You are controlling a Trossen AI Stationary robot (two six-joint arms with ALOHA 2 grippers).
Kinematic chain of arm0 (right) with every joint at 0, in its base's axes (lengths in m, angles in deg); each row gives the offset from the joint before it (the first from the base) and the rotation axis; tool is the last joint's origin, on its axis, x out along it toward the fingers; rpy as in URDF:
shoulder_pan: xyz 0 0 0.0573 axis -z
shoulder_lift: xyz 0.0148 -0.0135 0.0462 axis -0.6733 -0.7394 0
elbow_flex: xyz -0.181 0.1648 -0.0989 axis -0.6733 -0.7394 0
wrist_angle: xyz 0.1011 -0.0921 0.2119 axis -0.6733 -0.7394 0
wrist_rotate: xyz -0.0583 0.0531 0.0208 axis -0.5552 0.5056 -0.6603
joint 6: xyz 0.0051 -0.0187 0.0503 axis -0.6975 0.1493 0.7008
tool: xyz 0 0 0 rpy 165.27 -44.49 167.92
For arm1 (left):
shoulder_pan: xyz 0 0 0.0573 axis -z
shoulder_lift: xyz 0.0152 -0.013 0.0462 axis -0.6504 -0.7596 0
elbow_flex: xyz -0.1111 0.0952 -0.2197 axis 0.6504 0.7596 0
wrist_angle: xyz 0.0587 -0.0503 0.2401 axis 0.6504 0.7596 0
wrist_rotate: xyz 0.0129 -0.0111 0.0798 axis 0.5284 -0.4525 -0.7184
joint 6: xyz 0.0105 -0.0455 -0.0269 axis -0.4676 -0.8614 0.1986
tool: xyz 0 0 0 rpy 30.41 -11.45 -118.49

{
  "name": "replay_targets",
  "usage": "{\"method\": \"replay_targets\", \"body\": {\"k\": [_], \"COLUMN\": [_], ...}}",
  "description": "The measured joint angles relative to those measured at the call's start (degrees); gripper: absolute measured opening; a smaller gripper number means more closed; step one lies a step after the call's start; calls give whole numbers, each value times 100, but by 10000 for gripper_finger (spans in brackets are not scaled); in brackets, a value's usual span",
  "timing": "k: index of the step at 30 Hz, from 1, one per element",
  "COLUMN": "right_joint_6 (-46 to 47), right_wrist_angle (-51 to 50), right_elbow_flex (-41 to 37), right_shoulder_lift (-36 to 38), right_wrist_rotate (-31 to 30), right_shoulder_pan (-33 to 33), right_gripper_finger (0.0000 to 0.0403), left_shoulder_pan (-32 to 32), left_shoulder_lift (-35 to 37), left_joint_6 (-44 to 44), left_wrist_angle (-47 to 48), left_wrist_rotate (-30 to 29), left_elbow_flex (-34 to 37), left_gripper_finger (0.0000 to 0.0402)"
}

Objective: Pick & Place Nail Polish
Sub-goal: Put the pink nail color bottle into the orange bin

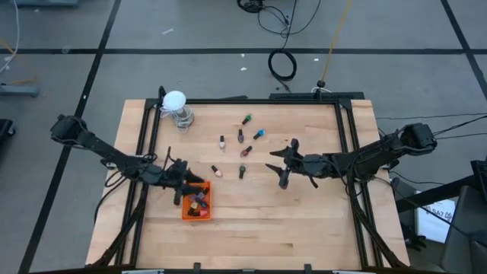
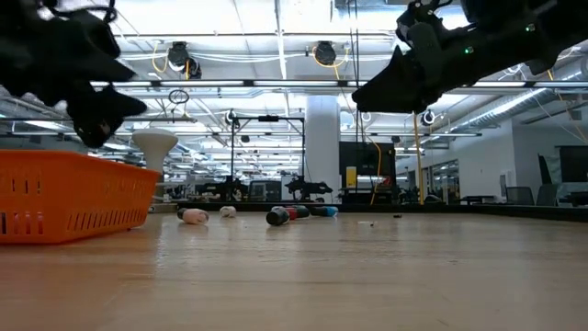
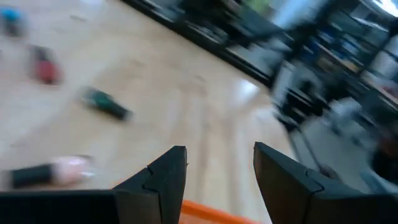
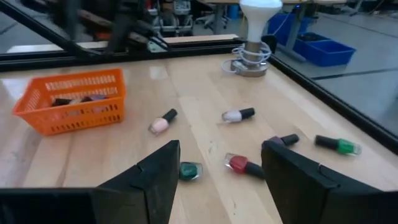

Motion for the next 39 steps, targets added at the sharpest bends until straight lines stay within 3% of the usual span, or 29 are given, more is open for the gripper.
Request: {"method": "replay_targets", "body": {"k": [5,11,14,20,27,30,35,39], "right_joint_6": [11,13,13,13,157,160,201,192], "right_wrist_angle": [50,106,142,143,134,131,0,-38], "right_elbow_flex": [0,0,2,0,1,1,0,0], "right_shoulder_lift": [-90,-89,-89,-89,-89,-89,-85,-84], "right_wrist_rotate": [53,57,55,72,252,397,407,407], "right_shoulder_pan": [71,69,69,69,58,56,56,56], "right_gripper_finger": [212,212,212,212,212,212,212,212], "left_shoulder_pan": [-724,-1461,-1752,-2234,-2770,-2886,-2891,-2898], "left_shoulder_lift": [0,-387,-785,-1779,-2970,-3250,-3375,-3380], "left_joint_6": [-55,718,1391,2753,3422,3994,4701,4847], "left_wrist_angle": [680,3438,4225,4621,4708,4989,5204,5275], "left_wrist_rotate": [-71,289,335,939,759,890,1801,1858], "left_elbow_flex": [-396,-1572,-2122,-2909,-3442,-3585,-3634,-3634], "left_gripper_finger": [184,184,184,184,185,184,184,184]}}
